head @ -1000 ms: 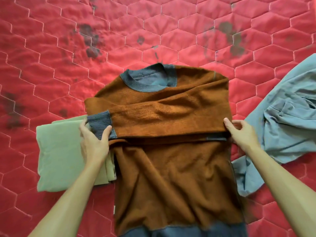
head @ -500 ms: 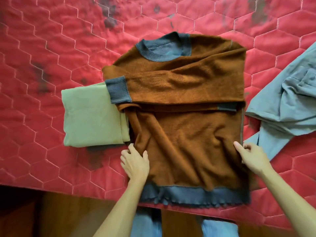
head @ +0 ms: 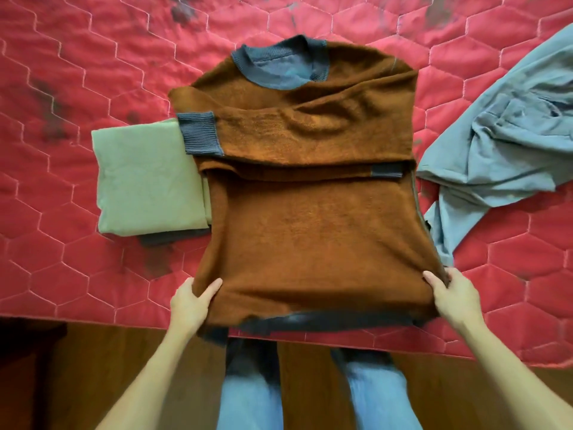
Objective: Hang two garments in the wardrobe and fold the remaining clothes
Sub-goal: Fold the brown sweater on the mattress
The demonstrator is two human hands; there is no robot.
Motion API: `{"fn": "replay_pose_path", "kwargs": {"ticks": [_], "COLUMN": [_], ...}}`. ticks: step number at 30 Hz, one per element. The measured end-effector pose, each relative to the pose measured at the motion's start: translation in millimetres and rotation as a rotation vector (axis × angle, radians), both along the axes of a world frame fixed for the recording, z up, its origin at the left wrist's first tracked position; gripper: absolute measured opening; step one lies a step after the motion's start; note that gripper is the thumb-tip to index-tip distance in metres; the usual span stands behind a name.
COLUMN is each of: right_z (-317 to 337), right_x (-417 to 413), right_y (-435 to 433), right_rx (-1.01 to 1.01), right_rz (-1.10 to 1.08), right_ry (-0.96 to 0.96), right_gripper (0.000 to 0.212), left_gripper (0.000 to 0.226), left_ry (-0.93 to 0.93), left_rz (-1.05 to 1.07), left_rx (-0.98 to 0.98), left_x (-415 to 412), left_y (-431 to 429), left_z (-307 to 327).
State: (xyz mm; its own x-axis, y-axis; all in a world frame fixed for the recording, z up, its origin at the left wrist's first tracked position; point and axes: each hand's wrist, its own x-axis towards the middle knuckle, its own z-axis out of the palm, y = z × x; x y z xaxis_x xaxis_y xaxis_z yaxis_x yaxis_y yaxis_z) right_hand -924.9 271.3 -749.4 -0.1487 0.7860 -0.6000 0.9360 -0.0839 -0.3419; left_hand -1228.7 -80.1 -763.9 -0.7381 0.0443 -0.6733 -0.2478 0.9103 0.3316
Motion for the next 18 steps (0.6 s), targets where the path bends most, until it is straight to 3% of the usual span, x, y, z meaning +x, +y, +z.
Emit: {"fn": "replay_pose_path", "kwargs": {"ticks": [4, 6, 9, 12, 15, 18], "right_z": [12.5, 23.9, 45.0, 66.1, 85.2, 109.7], "right_x": [18.4, 20.7, 20.6, 19.6, 29.8, 43.9], "right_y": [-10.4, -20.8, -40.1, -46.1, -32.6, -14.5], "right_rx": [-0.123, -0.387, -0.782, -0.800, -0.802, -0.841], "right_rz": [-0.136, -0.235, -0.224, -0.072, -0.190, -0.366], "right_ry": [0.063, 0.114, 0.141, 0.159, 0.265, 0.340], "right_gripper": [0.042, 0.049, 0.036, 0.033, 0.027, 0.059], "left_gripper": [0.041, 0.043, 0.044, 0.050, 0.054, 0.064], "left_ry": [-0.261, -0.477, -0.673, -0.783, -0.792, -0.808], "left_rz": [0.129, 0.206, 0.213, 0.094, 0.099, 0.202], "left_rx": [0.044, 0.086, 0.206, 0.203, 0.180, 0.217], "left_x": [10.6, 20.6, 35.2, 39.6, 31.9, 18.9], "left_y": [-13.3, -8.2, 3.7, 10.4, 3.9, -17.5], "left_z": [32.1, 56.1, 83.1, 101.4, 120.9, 142.9]}}
